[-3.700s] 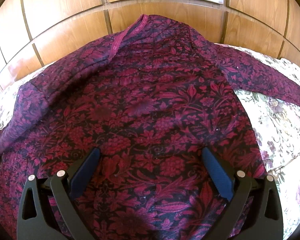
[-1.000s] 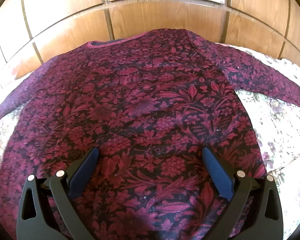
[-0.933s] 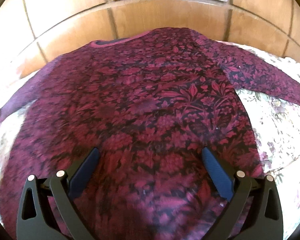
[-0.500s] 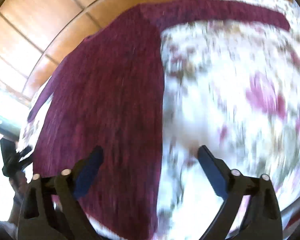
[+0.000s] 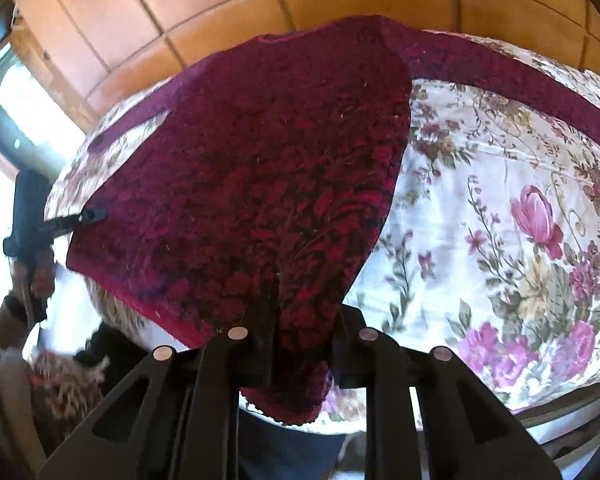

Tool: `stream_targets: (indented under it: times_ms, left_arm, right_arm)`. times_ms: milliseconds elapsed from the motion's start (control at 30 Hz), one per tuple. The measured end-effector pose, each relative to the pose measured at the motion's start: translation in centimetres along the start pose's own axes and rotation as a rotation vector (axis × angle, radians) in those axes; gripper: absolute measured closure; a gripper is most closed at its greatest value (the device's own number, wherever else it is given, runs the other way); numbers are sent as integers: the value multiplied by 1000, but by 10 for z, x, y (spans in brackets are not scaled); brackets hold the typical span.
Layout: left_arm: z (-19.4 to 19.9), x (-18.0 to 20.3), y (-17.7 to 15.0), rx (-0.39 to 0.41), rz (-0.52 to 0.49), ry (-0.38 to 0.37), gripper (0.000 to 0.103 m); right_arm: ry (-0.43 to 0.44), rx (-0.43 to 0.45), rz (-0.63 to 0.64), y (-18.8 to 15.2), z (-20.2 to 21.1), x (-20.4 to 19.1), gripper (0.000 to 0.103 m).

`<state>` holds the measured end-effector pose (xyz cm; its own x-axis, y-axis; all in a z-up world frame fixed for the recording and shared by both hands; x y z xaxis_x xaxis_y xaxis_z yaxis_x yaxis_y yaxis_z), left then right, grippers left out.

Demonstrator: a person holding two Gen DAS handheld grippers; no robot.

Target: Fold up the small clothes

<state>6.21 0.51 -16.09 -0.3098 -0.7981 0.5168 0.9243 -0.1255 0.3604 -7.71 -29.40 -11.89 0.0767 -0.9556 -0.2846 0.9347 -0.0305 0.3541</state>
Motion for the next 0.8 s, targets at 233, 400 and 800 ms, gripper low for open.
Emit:
stream_targets:
  times_ms: [233,400,800]
  left_arm:
    - [4,-9,3,-9,6,57,69]
    - [35,-8,44,113,10,103,49]
    - [-40,13,109,124,5,211,49]
  right_arm:
    - [44,-56,-102,-3,-27,15,58]
    - [14,121,-261,40,4,79,35]
    - [25,478,-929,132,18,335,40]
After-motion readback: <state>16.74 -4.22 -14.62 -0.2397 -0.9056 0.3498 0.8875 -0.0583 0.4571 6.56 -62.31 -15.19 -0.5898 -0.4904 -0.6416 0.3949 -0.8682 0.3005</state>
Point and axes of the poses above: each gripper's, at about its wrist camera, not at the fingertips, and z roughly against the way its jaws point, x to its right, y to its top, the point moved 9 cm from there along -z, roughly the way its jaws point, and after that the axes turned 5 degrees about -x, right-handed, at the moved point
